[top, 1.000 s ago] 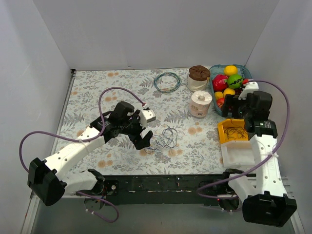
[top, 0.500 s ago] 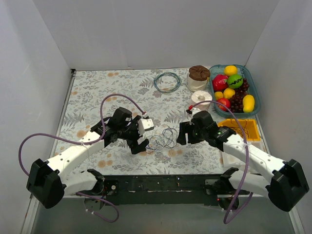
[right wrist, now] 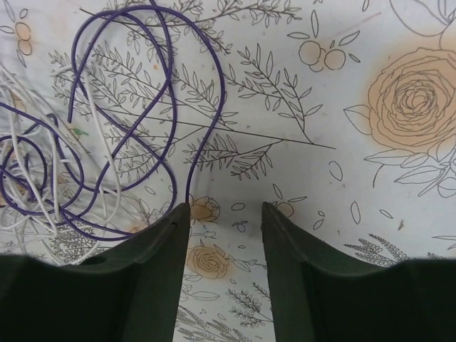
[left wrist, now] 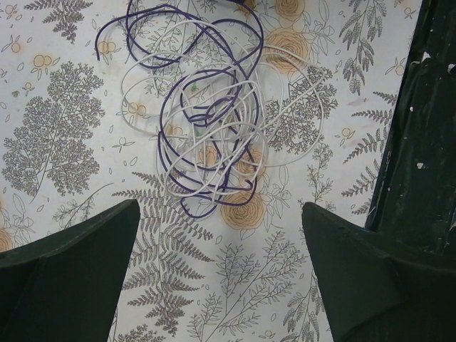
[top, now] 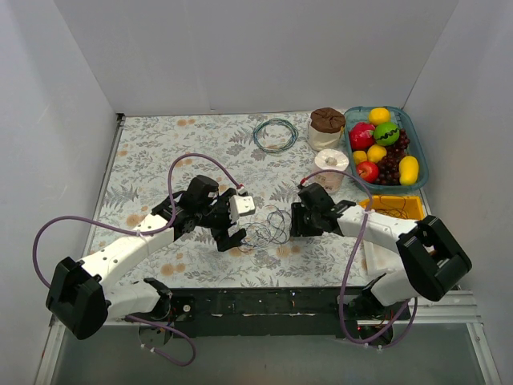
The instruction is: Untangle the cables
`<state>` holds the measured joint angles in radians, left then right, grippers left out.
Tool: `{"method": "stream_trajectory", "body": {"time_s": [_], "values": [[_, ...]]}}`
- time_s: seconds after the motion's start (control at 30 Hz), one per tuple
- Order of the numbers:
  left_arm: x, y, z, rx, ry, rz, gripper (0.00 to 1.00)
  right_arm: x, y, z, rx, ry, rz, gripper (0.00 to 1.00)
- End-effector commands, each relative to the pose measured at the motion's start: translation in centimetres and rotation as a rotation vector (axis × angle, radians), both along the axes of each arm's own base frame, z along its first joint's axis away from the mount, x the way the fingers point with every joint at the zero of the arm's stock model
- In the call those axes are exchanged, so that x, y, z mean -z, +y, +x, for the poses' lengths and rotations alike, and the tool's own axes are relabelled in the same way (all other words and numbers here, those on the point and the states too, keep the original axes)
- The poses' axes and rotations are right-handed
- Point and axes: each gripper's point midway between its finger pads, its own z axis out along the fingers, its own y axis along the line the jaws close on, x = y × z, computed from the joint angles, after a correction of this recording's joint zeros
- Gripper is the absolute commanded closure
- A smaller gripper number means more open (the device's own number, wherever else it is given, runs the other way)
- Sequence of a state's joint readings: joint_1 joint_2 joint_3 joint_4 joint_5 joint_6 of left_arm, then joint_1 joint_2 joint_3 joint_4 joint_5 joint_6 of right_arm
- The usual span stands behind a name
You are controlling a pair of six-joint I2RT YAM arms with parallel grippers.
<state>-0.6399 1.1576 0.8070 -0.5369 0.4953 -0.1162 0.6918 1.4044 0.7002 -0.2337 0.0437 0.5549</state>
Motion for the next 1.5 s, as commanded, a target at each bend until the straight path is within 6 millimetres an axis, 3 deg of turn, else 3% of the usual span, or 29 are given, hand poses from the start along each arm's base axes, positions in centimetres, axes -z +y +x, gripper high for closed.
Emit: {"method": "stream_trajectory", "body": {"time_s": [0.0, 0.27, 0.43, 0.67, 0.77, 0.8, 0.83, 0.93, 1.1, 1.27, 1.43, 1.47], "values": [[-1.5, -1.0, 0.4, 0.028, -0.039, -0.049, 0.03, -0.8, 1.4, 1.4, 0.004, -0.024, 0.015, 0.48], [-1.1, -0.7, 0.1, 0.026, -0.038, -0.048, 0.03, 0.3, 2.7, 0.9, -0.035, 0.011, -0.001, 0.47], [-1.2, -0.7, 0.0, 0.028, -0.040, -0.053, 0.03, 1.4, 2.0, 0.8, -0.034, 0.024, -0.061, 0.49], [-1.3, -0.8, 0.1, 0.025, -0.047, -0.057, 0.02, 3.7, 1.7, -0.4, -0.071, 0.087, -0.104, 0.69], [-1.3, -0.7, 0.0, 0.028, -0.049, -0.060, 0.02, 3.3, 1.4, -0.1, -0.087, 0.071, -0.125, 0.79], [-1.2, -0.7, 0.0, 0.029, -0.047, -0.059, 0.03, 2.9, 1.3, 0.3, -0.087, 0.051, -0.131, 0.85], [-1.2, -0.7, 0.0, 0.029, -0.047, -0.060, 0.03, 2.7, 1.1, 0.5, -0.079, 0.038, -0.143, 0.98], [-1.2, -0.9, -0.2, 0.039, -0.044, -0.066, 0.03, 1.4, 0.9, 1.5, -0.085, -0.015, -0.139, 0.99], [-1.6, -1.2, -0.1, 0.059, -0.057, -0.082, 0.03, -3.1, 2.1, 2.9, -0.144, -0.125, -0.071, 0.99], [-2.8, -1.9, 0.4, 0.059, -0.072, -0.121, 0.03, -10.6, 3.1, 4.2, -0.231, -0.307, -0.001, 0.99], [-4.5, -2.5, 0.4, 0.087, -0.108, -0.162, 0.03, -20.6, 4.3, 4.2, -0.322, -0.544, 0.141, 0.99], [-5.1, -2.6, 0.4, 0.095, -0.123, -0.175, 0.03, -23.7, 4.5, 4.4, -0.321, -0.609, 0.174, 0.99]]}}
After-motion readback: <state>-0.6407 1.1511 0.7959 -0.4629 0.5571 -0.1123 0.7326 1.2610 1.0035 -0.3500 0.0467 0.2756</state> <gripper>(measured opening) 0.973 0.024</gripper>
